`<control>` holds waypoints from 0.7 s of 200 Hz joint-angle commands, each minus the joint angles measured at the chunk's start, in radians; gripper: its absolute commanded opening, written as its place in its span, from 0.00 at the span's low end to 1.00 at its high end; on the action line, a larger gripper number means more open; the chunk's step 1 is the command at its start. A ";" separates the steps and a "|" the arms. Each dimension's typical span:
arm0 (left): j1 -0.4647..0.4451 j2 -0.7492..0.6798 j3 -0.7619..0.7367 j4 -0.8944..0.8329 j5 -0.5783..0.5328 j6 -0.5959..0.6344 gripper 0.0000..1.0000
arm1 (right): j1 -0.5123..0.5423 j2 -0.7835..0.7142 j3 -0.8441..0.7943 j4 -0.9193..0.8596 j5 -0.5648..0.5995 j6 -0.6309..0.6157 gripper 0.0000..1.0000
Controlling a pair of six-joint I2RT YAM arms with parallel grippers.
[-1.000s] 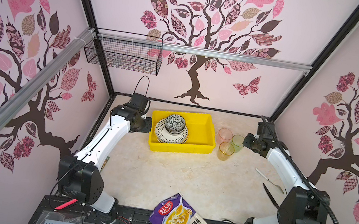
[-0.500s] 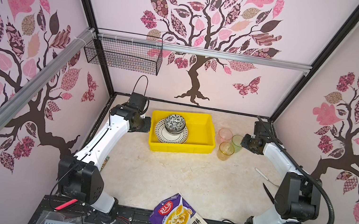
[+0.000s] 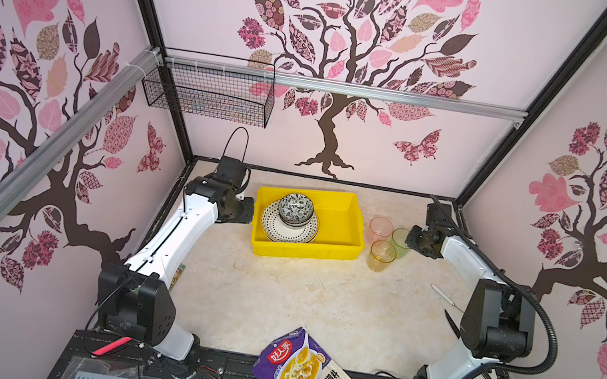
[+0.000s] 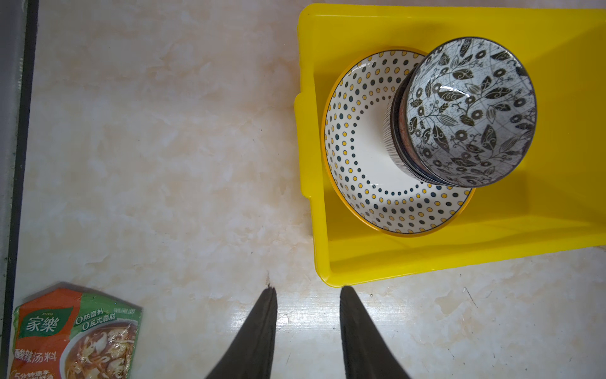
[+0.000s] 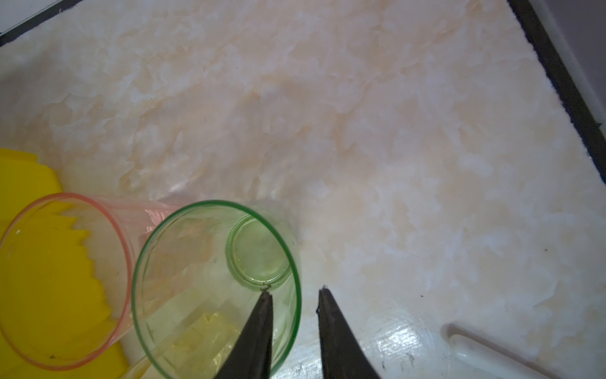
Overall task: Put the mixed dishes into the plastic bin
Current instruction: 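Move the right gripper over the green plastic cup while the left gripper withdraws, then lower the right gripper and close it on the green cup's rim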
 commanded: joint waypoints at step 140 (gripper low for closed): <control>0.009 -0.026 -0.004 -0.008 0.000 0.006 0.36 | -0.004 0.041 0.074 -0.071 0.034 -0.046 0.02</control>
